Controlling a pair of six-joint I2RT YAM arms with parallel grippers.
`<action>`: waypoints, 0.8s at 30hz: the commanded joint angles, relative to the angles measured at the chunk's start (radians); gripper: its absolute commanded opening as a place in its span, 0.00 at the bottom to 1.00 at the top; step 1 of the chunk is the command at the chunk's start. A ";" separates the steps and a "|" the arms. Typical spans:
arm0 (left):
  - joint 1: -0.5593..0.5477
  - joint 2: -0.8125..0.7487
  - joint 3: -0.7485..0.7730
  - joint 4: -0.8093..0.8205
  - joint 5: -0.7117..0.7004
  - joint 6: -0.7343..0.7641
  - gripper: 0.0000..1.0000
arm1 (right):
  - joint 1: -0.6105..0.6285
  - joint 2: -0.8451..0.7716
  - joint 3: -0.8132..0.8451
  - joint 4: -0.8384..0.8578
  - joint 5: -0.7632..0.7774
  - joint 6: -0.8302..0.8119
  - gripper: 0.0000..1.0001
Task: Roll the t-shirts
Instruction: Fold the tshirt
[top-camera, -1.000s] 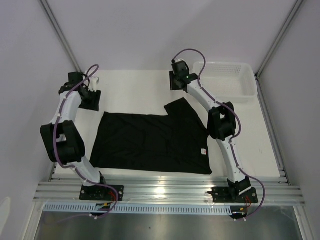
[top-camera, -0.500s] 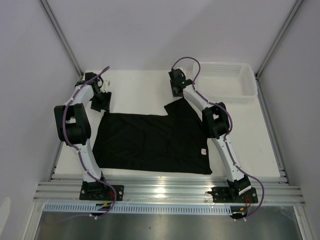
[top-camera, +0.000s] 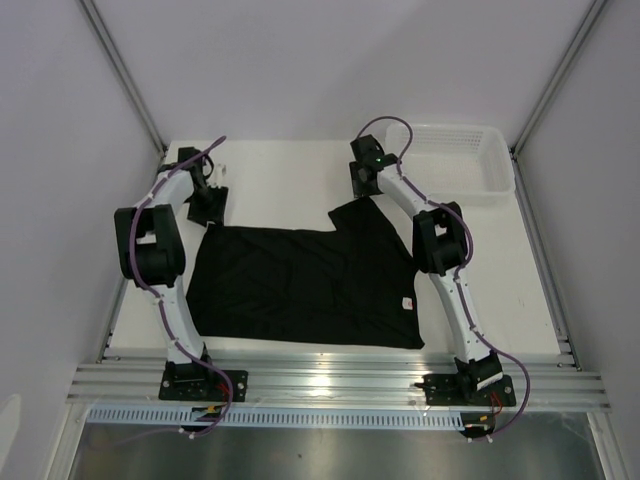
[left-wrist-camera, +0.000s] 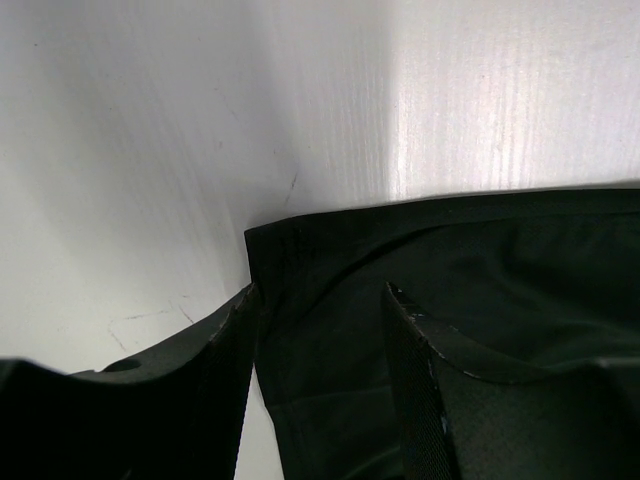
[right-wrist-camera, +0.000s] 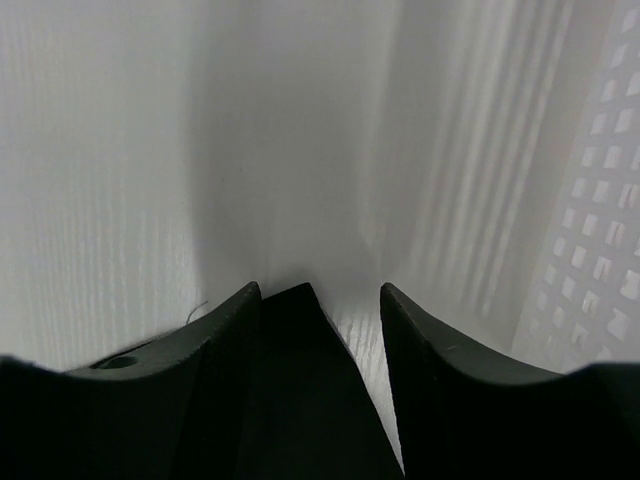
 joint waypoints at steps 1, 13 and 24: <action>0.009 0.022 0.048 0.011 -0.003 -0.021 0.55 | -0.002 -0.052 -0.010 -0.100 -0.070 0.013 0.56; 0.010 0.111 0.191 -0.179 0.024 -0.044 0.50 | -0.017 -0.079 -0.132 -0.095 -0.158 0.054 0.46; 0.010 0.111 0.192 -0.176 0.055 -0.021 0.31 | -0.017 -0.112 -0.153 -0.086 -0.170 0.050 0.25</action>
